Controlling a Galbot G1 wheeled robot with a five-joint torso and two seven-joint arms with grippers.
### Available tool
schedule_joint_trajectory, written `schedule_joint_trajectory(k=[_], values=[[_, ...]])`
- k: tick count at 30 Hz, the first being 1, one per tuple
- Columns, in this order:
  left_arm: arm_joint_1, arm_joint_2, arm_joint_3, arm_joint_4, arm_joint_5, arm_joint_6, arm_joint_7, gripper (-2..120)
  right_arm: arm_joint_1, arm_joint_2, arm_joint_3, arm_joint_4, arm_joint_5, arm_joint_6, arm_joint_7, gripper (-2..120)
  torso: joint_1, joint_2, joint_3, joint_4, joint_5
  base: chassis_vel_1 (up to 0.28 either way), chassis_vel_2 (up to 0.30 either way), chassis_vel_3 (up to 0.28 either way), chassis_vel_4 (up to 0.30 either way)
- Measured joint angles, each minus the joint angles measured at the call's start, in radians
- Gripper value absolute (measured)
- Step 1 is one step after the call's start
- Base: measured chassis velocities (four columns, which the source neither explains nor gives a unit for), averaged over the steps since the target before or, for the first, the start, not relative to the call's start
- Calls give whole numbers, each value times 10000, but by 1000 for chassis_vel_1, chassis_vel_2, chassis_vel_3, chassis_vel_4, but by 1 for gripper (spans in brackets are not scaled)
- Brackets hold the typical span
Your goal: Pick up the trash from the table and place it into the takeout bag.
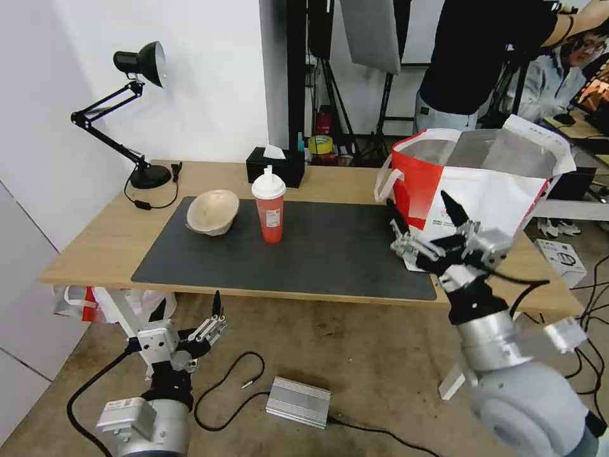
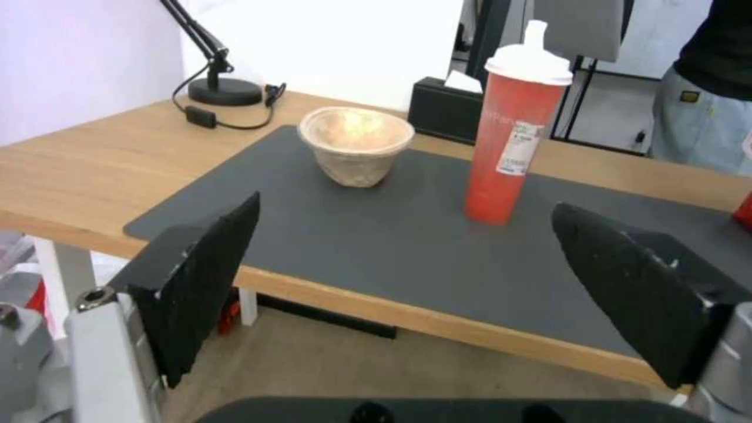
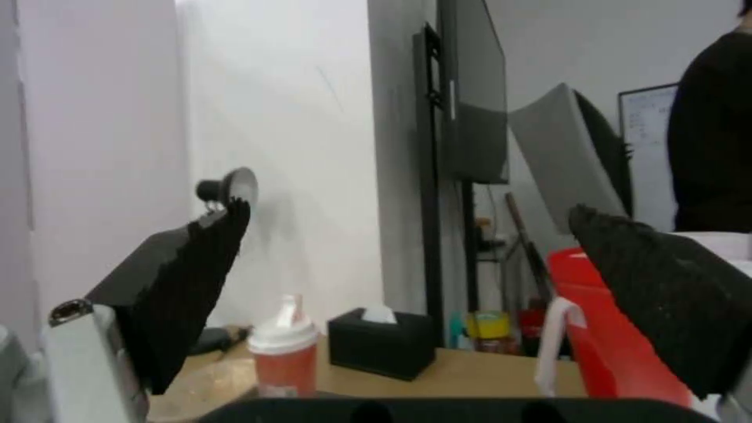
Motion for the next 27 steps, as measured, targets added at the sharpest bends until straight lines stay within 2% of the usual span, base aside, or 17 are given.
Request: schedule_joint_trajectory(k=[12, 21, 27], values=[[-14, -40, 5, -2, 15, 10, -4, 100, -1853, 808, -167, 112, -1878, -9, 1028, 100, -1, -1, -1, -2, 1, 0, 0, 0, 0], [-6, -69, 12, -2, 60, 15, -3, 100, -2246, 954, -235, 256, -2178, -38, 1316, 100, 0, -1, -1, 0, 1, 0, 0, 0, 0], [2, -80, 3, -2, 67, 15, -3, 100, -2708, 1344, -369, 321, -2755, -38, 1563, 100, 0, -2, -1, -1, 2, 0, 0, 0, 0]])
